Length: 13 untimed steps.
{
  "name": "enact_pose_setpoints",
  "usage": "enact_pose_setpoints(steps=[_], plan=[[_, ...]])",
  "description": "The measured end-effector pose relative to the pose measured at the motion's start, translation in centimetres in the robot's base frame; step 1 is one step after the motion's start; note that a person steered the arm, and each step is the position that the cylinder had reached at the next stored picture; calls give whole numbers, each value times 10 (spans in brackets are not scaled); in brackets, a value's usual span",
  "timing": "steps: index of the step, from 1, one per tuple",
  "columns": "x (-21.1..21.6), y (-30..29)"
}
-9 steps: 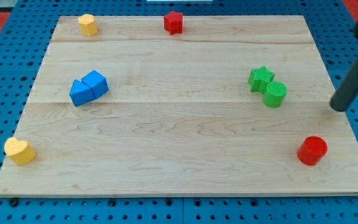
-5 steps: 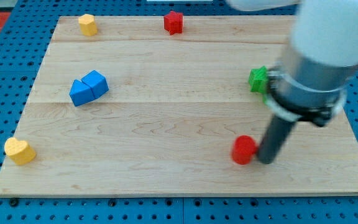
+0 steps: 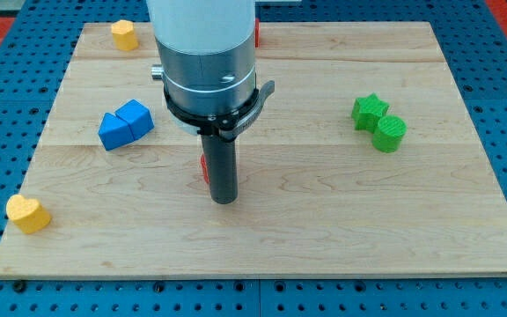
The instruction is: Slide the red circle closer to the red star
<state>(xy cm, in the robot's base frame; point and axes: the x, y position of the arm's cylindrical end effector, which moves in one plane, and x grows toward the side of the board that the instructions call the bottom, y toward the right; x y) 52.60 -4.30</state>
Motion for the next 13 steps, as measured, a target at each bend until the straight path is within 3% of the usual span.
enact_pose_setpoints(steps=[1, 3, 4, 5, 6, 8, 10, 11, 13], plan=[[0, -43], [-73, 44], [-36, 70], [-21, 43], [-60, 25], [-123, 77], [-137, 131], [-178, 88], [-189, 65]])
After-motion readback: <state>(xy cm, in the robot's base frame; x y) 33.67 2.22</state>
